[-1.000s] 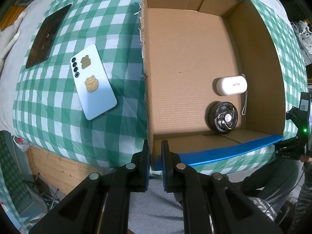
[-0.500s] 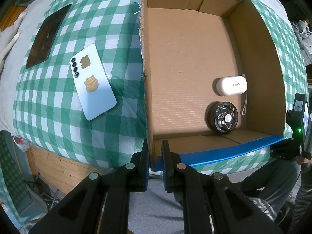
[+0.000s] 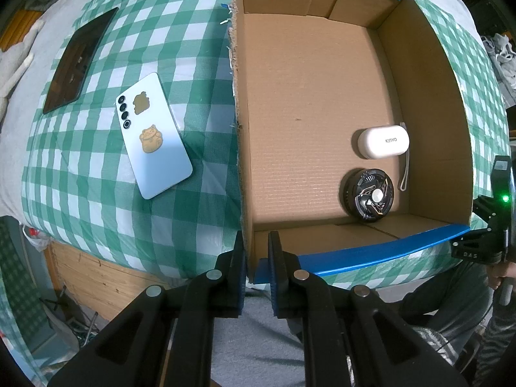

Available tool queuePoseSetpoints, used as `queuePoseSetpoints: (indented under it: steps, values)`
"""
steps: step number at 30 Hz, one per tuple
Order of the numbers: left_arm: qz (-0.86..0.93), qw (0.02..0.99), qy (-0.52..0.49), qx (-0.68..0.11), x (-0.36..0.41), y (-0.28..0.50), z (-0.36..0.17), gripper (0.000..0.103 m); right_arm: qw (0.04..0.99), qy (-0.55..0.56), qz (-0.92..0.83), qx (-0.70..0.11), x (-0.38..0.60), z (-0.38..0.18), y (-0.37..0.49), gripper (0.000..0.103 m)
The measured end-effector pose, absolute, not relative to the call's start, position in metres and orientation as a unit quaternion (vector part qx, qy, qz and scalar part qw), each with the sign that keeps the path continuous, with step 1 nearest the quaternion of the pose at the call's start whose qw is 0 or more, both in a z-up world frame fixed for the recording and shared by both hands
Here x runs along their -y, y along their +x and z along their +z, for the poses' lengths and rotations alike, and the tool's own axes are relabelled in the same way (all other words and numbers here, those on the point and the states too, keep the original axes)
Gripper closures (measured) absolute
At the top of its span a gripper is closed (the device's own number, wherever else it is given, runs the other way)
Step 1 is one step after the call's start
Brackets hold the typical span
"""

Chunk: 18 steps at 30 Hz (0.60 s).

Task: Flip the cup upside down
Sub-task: 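Carry the white router with the right gripper over the box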

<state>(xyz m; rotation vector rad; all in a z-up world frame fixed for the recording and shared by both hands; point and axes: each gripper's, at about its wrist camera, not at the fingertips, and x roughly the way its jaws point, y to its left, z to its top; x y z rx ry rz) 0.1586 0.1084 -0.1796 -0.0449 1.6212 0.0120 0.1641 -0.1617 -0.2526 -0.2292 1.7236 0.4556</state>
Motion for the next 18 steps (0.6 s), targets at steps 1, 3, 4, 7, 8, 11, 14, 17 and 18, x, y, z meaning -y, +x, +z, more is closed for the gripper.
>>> queuePoseSetpoints:
  steps: [1,3,4,7,8,11,14,17,18]
  values:
    - [0.005,0.689,-0.02,-0.725,-0.108,0.159,-0.18,0.092,0.624,-0.097,0.198,-0.749,0.162,-0.251,0.164,0.036]
    - [0.005,0.689,-0.02,-0.725,-0.108,0.159,-0.18,0.092,0.629,-0.092,0.199,-0.746,0.164,-0.245,0.163,0.036]
    - [0.005,0.689,-0.02,-0.725,-0.108,0.159,-0.18,0.092,0.631,-0.091,0.2,-0.744,0.175,-0.24,0.162,0.036]
    - [0.005,0.689,-0.02,-0.725,-0.108,0.159,-0.18,0.091,0.636,-0.087,0.202,-0.739,0.184,-0.228,0.173,0.036]
    - [0.005,0.689,-0.02,-0.725,-0.108,0.159,-0.18,0.091,0.639,-0.088,0.202,-0.737,0.185,-0.223,0.174,0.036]
    - [0.005,0.689,-0.02,-0.725,-0.108,0.159,-0.18,0.091,0.646,-0.089,0.203,-0.73,0.188,-0.21,0.178,0.036]
    - [0.006,0.689,-0.022,-0.725,-0.108,0.16,-0.18,0.091,0.656,-0.092,0.203,-0.721,0.186,-0.193,0.186,0.036]
    - [0.006,0.688,-0.02,-0.725,-0.108,0.161,-0.18,0.091,0.665,-0.093,0.204,-0.712,0.182,-0.171,0.197,0.036]
    - [0.007,0.688,-0.02,-0.725,-0.107,0.161,-0.18,0.091,0.668,-0.094,0.204,-0.71,0.18,-0.165,0.199,0.036]
